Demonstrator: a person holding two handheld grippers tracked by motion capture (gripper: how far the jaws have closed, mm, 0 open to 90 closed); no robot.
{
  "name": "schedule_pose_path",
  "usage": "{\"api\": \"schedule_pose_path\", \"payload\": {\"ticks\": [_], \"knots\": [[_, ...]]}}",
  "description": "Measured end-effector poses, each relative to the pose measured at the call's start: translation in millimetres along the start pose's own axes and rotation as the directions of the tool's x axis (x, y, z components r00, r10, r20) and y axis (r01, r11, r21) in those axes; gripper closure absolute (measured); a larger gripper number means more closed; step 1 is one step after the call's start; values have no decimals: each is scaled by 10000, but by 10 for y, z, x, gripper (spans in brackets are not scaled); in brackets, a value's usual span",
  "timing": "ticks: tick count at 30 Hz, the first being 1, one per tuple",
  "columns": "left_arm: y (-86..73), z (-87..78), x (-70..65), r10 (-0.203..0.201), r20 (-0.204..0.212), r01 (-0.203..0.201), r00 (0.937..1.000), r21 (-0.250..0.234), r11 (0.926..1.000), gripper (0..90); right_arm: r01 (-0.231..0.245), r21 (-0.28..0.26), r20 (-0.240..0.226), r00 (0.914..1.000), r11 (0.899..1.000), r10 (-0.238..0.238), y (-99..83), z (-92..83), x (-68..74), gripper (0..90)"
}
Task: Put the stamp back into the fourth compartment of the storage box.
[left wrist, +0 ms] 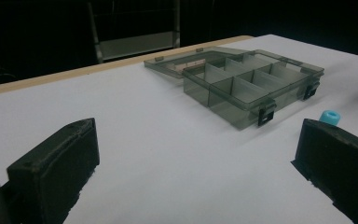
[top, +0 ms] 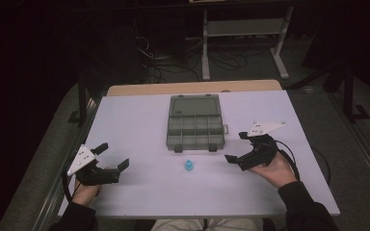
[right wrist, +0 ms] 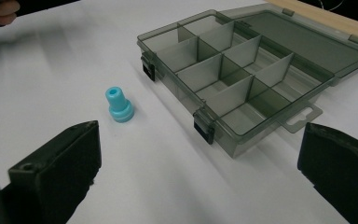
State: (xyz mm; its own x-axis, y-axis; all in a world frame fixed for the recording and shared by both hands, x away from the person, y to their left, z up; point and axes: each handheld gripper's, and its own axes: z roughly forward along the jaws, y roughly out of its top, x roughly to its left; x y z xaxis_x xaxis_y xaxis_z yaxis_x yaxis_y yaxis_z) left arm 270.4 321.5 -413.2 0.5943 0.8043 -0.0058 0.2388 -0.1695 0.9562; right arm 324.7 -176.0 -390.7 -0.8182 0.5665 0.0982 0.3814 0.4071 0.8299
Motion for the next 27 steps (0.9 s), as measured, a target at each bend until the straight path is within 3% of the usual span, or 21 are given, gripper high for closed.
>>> {"api": "schedule_pose_path", "payload": {"ticks": [27], "knots": [[1, 1, 0, 12, 24, -12, 10000, -17, 10000, 0, 435, 562, -605, 9974, 9975, -401, 95, 295, 127, 0]]}}
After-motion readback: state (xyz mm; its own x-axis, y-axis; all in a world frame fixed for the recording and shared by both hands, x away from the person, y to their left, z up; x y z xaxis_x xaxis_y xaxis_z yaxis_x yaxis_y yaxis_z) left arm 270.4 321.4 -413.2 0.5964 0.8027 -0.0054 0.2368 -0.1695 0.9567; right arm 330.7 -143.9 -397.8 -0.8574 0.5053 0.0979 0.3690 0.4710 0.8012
